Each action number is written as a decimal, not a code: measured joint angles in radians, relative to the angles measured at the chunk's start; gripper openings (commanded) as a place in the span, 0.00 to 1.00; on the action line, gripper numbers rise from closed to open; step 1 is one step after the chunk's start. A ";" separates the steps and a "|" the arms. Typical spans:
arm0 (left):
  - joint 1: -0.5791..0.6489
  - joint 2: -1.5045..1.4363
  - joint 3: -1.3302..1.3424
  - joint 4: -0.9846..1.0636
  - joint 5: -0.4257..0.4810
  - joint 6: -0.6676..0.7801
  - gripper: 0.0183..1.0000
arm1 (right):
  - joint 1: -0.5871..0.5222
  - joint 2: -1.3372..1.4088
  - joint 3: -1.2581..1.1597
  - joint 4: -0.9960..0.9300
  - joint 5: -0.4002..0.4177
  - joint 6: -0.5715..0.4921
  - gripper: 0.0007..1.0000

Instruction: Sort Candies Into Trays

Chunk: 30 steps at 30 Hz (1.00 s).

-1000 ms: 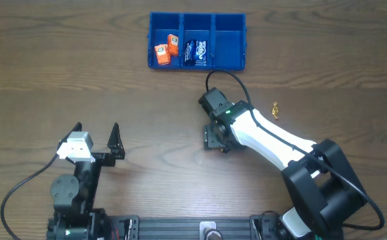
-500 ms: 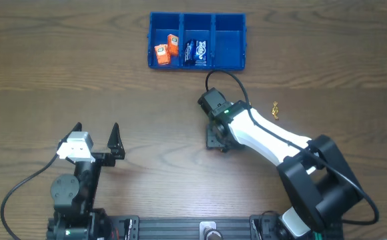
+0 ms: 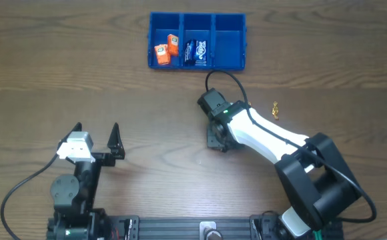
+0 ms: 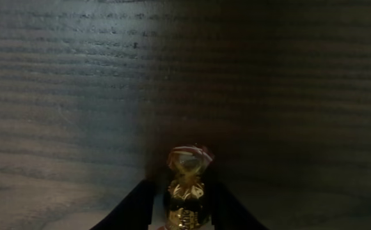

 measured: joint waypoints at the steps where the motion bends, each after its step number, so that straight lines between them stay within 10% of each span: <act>1: 0.000 0.000 0.000 0.000 0.000 0.000 1.00 | 0.000 0.000 0.000 0.000 0.000 0.000 0.28; 30: 0.000 0.000 0.000 0.000 0.000 0.000 1.00 | 0.000 -0.019 0.006 0.003 0.001 0.000 0.19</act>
